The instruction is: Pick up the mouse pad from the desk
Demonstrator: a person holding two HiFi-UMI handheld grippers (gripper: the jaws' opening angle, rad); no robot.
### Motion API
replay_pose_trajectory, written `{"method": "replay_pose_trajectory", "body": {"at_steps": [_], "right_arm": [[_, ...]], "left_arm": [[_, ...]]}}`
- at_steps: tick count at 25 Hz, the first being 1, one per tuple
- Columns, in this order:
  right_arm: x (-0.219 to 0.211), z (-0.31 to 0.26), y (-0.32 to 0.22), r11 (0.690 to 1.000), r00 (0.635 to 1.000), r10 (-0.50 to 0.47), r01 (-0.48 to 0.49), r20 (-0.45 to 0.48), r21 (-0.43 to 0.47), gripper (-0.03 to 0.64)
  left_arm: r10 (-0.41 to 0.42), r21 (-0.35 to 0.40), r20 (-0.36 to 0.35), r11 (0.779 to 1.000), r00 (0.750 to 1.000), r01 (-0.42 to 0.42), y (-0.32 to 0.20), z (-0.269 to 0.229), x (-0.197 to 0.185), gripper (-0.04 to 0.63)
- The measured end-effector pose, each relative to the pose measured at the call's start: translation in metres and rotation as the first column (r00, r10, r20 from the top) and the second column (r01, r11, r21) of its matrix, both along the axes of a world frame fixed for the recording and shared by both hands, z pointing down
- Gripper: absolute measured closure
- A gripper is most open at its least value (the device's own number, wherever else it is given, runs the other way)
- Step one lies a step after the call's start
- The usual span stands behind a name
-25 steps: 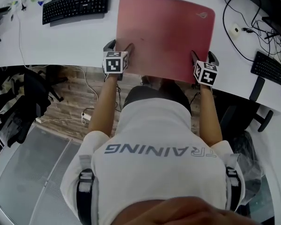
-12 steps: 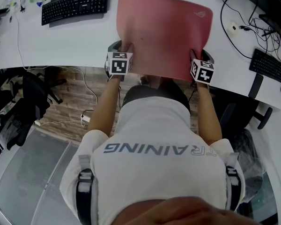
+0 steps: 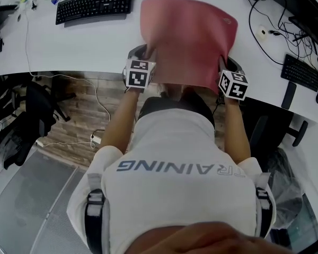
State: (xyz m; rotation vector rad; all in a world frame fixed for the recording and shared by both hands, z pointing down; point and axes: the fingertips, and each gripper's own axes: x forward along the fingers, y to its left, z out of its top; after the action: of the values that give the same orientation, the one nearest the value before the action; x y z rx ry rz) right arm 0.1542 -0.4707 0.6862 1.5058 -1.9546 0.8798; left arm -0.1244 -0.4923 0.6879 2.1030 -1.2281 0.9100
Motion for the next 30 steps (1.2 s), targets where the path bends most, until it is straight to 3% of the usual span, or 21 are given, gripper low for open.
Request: {"method": "replay_pose_trajectory", "body": {"at_steps": [8, 14, 21, 30], "right_arm": [[-0.012, -0.067, 0.014, 0.989, 0.999, 0.046, -0.048, 0.015, 0.140, 0.558], [-0.020, -0.140, 0.020, 0.949, 0.997, 0.071, -0.066, -0.004, 0.309, 0.560], [-0.025, -0.236, 0.029, 0.864, 0.995, 0.098, -0.078, -0.014, 0.497, 0.560], [-0.024, -0.335, 0.050, 0.741, 0.992, 0.124, -0.076, -0.025, 0.668, 0.560]], "left_arm": [[-0.012, 0.131, -0.089, 0.991, 0.996, 0.024, 0.007, -0.058, -0.013, 0.481], [0.012, 0.272, -0.175, 0.962, 0.985, 0.037, 0.005, -0.128, -0.014, 0.501], [0.059, 0.442, -0.260, 0.895, 0.964, 0.065, 0.010, -0.221, -0.019, 0.506], [0.143, 0.616, -0.303, 0.783, 0.942, 0.079, 0.025, -0.328, -0.015, 0.506]]}}
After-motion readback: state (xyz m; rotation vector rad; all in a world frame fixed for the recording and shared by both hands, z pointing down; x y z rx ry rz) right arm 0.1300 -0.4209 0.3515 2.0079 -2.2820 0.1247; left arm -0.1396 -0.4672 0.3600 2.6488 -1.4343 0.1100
